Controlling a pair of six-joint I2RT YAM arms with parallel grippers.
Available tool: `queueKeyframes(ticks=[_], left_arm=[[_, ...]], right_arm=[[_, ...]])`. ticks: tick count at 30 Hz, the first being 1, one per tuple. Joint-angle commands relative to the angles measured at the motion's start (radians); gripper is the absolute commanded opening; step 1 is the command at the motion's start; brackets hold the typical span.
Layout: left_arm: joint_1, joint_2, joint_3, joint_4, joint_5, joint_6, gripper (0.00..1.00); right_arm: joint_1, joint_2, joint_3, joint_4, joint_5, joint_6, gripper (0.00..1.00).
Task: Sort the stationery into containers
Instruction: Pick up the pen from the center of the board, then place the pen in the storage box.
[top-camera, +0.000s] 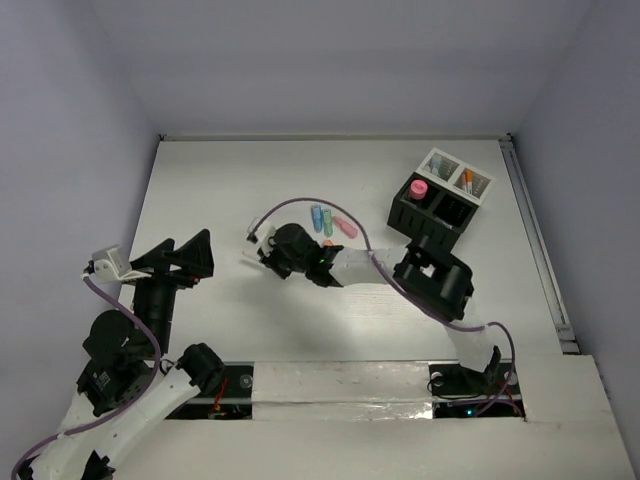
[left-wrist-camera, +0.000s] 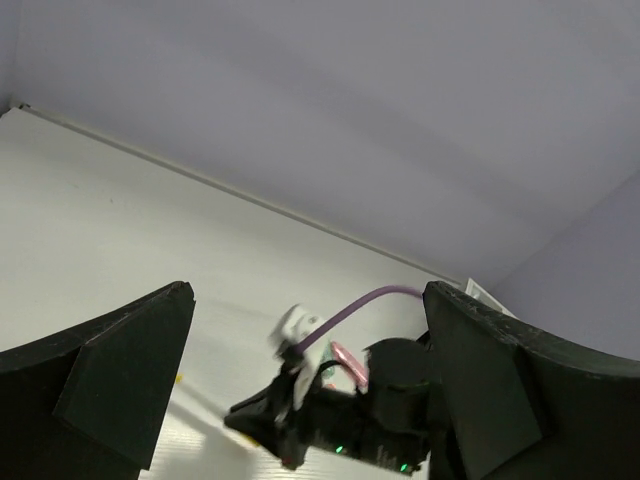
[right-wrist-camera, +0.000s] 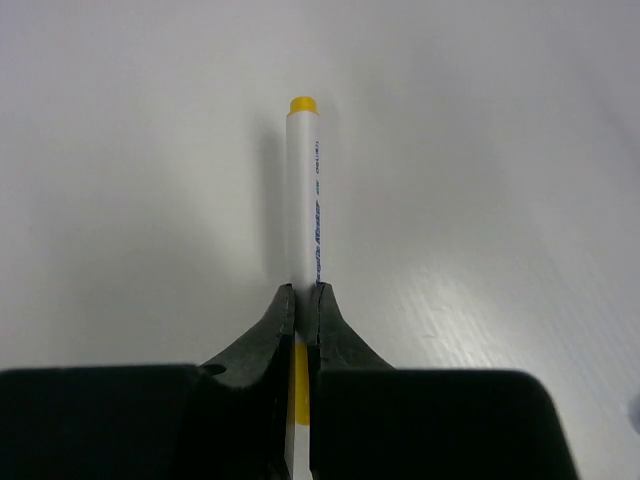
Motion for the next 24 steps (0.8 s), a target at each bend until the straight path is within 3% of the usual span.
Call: queueKeyframes(ticks=[1, 10, 15, 24], left_arm=[[0.003, 0.008, 0.001, 0.03, 0.013, -0.003, 0.99], [0.003, 0.004, 0.001, 0.033, 0.036, -0.003, 0.99], [0.003, 0.001, -0.003, 0.036, 0.067, -0.005, 0.99], [0.012, 0.001, -0.005, 0.052, 0.127, 0.001, 0.99]], right_arm=[[-0.051, -0.15, -0.073, 0.291, 0.01, 0.17, 0.0], [-0.238, -0.498, -0.411, 0.556, 0.345, 0.201, 0.0], [-0.511, -0.685, -0.493, 0.49, 0.488, 0.258, 0.0], [-0.904, -0.678, -0.549, 0.551, 0.498, 0.171, 0.0]])
